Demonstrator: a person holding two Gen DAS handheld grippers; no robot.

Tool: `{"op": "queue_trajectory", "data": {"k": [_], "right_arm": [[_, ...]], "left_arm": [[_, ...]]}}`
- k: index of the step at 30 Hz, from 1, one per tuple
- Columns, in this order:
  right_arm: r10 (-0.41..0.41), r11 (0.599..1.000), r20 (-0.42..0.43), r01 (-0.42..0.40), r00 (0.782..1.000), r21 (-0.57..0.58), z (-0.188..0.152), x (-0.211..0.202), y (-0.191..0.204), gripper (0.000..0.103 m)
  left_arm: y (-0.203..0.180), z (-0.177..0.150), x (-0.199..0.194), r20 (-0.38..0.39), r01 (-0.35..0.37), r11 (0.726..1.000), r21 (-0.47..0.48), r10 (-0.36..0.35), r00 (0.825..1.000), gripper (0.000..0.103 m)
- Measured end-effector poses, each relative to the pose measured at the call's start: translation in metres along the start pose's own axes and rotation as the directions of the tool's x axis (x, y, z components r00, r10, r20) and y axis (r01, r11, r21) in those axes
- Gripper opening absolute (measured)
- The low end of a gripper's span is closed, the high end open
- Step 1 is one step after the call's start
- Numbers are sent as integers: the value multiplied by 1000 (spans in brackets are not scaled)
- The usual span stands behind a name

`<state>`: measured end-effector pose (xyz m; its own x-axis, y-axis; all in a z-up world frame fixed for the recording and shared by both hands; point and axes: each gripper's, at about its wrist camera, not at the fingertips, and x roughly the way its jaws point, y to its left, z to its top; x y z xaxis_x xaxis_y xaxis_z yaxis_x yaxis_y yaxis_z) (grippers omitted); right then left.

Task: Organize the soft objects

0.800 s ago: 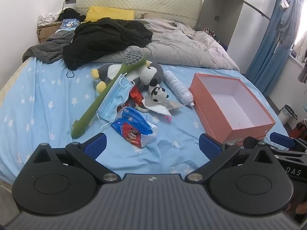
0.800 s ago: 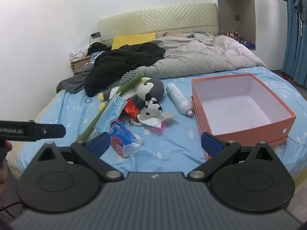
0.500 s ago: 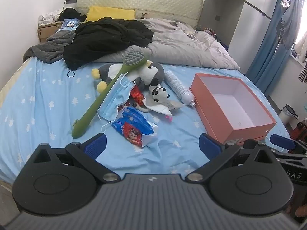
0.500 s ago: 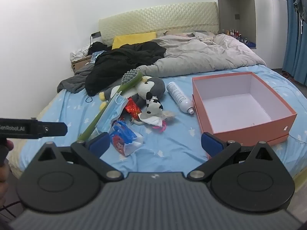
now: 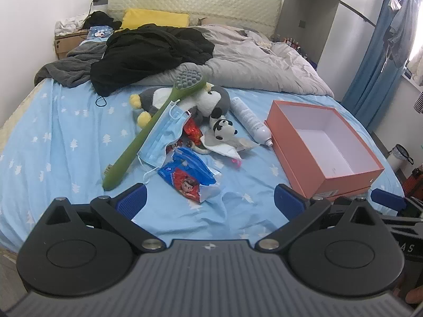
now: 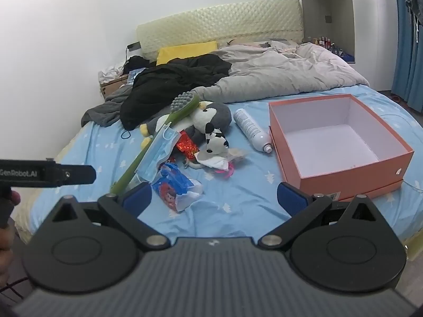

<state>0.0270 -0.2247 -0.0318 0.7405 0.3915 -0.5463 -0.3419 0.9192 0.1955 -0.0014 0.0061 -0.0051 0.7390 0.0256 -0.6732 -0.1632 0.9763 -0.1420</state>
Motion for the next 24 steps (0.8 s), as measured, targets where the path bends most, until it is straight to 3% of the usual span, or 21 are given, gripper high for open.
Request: {"op": "queue_trajectory", "data": {"k": [24], "right_arm": [[-2, 1000, 9, 2, 1000, -6, -1, 1, 1, 103]], "left_arm": [[-2, 1, 0, 7, 3, 1000, 5, -3, 1000, 103]]}}
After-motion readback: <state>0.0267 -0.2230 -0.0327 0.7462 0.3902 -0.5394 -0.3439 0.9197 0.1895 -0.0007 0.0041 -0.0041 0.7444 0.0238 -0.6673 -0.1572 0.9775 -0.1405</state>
